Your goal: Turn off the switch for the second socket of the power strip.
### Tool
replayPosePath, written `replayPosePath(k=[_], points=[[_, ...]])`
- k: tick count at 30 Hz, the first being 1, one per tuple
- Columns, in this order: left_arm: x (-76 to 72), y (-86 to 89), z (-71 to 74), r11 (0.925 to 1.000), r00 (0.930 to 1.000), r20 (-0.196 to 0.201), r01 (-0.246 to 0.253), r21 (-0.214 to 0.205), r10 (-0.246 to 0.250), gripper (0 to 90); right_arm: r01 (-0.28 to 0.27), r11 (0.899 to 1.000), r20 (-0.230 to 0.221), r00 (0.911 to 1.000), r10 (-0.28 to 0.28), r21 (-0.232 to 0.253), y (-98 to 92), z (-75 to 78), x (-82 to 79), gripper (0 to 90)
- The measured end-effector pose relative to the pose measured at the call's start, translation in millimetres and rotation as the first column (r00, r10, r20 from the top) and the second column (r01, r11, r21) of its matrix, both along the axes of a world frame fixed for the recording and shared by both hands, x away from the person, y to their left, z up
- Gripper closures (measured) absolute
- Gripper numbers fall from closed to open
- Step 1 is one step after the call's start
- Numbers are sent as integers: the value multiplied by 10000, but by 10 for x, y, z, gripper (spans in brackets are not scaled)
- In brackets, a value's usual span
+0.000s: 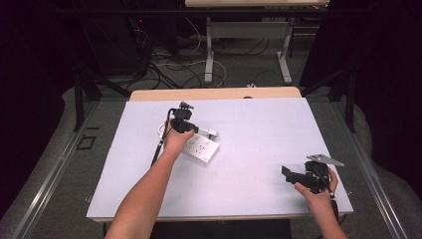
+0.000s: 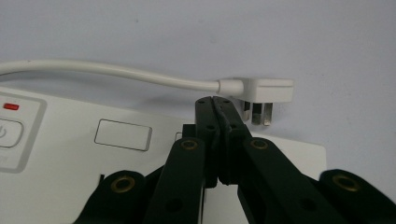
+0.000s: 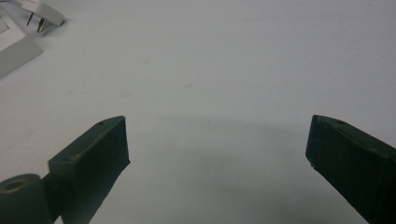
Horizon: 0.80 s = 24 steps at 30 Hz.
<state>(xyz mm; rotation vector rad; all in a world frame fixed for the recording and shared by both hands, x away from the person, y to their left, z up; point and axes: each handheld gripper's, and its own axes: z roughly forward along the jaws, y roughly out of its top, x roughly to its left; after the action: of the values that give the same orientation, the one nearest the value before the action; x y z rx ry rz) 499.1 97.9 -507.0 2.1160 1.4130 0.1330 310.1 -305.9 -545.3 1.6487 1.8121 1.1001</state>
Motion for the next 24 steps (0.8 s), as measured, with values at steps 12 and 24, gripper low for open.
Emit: replayPosePath(k=[12,24], points=[[-6,-40,-85,10000,9992,-385,63,-41,-65,900,-81,10000,-76,9999,81,30,-10,4,-3,60],[-24,-33,-96,10000,9996,-268,26,-86,-29,900,-19,10000,-4,10000,19,-7,-5,2,0,64]])
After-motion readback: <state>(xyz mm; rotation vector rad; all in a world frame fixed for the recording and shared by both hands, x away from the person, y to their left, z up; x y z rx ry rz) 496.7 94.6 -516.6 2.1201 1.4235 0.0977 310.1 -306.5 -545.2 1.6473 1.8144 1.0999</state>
